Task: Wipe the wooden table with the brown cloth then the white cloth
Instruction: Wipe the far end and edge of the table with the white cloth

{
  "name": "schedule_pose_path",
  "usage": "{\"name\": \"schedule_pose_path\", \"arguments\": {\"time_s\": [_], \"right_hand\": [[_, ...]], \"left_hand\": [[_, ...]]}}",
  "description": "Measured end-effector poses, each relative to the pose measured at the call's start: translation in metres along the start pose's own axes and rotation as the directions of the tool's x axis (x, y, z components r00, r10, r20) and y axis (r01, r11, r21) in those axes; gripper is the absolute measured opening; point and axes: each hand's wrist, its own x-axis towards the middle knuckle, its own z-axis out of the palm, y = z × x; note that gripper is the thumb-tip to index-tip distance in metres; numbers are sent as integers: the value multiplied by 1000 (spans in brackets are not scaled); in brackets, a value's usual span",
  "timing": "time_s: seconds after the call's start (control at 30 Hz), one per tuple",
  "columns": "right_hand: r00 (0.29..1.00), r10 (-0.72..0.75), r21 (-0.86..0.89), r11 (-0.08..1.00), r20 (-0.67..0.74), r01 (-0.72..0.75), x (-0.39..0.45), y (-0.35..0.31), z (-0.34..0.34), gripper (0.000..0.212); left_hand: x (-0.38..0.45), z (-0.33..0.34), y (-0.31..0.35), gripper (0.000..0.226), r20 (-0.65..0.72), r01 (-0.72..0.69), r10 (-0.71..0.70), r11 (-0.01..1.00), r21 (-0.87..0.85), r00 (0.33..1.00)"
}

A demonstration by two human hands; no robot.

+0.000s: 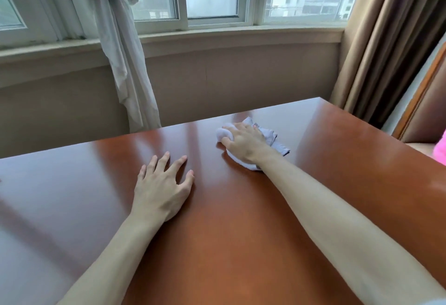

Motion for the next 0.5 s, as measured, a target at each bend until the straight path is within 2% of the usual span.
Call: {"name": "schedule_pose_path", "arguments": {"time_s": [0.1,0.2,0.3,0.4,0.5], "right_hand": [[997,-72,11,997,21,71,-82,-12,1,60],[990,-140,5,990,19,140,-170,-31,-4,71],[978,-204,1,979,-39,204,-235,-37,-4,61],[984,-175,37,984,-32,176,-242,-32,-6,59],[994,-103,21,994,-30,103,-200,-24,-8,68]], "left_hand": [[0,-1,2,57,-5,4,-3,999,39,1000],[7,-12,15,51,48,44,-49,994,101,998],[12,-18,36,48,48,56,-60,996,66,997],[14,-12,47,53,34,19,-18,999,-27,999],[17,-2,50,55,55,-43,44,999,-17,998]]}}
